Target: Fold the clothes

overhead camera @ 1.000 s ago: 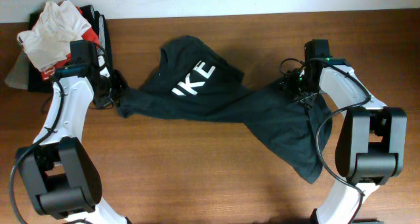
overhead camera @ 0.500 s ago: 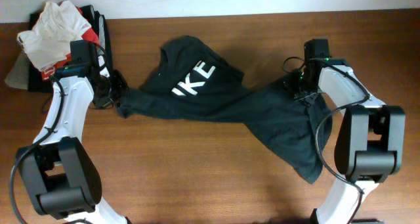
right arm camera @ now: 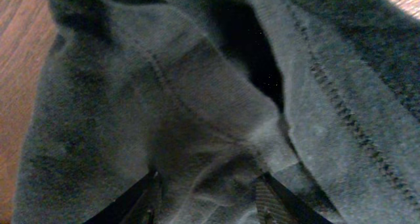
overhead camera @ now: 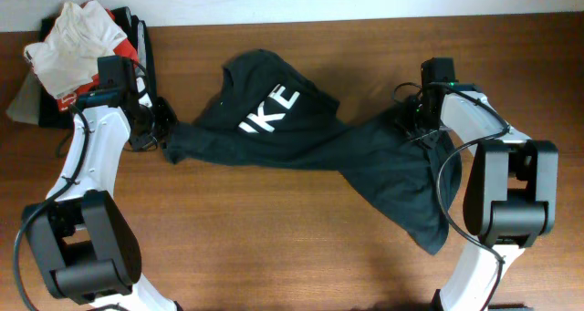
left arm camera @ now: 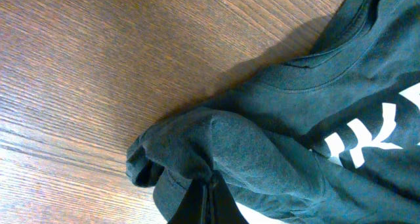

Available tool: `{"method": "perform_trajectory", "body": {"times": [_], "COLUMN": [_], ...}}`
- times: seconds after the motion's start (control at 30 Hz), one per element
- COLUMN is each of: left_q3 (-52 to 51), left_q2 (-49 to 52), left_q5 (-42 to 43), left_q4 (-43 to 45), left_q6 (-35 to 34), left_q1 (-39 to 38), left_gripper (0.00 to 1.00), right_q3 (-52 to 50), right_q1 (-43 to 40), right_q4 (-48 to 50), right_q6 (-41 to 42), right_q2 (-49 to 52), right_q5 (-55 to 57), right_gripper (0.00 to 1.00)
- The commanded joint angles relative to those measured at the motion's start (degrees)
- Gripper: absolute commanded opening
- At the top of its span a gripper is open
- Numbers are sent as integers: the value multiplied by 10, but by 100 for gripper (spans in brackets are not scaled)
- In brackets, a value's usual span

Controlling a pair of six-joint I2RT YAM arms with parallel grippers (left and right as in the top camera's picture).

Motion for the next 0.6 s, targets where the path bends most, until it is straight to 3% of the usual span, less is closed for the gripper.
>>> {"method": "perform_trajectory", "body": {"times": [0.0,0.27,0.57], "left_q3": [2,2,2], "left_q2": [2,2,2], "left_q5": [-9,-9,-9], "left_q4": [1,1,0], "left_q6": [-3,-3,-3], "left_q1": [-2,-2,-2], "left_gripper": [1,1,1], "right_q3": [-5,-5,-5], "right_q1": [-17,-27,-27], "right_q4": [2,2,0], "right_q6": [17,21,21], "right_q2": [6,6,6], "right_q5": [16,16,16], "right_gripper": [47,46,25]}}
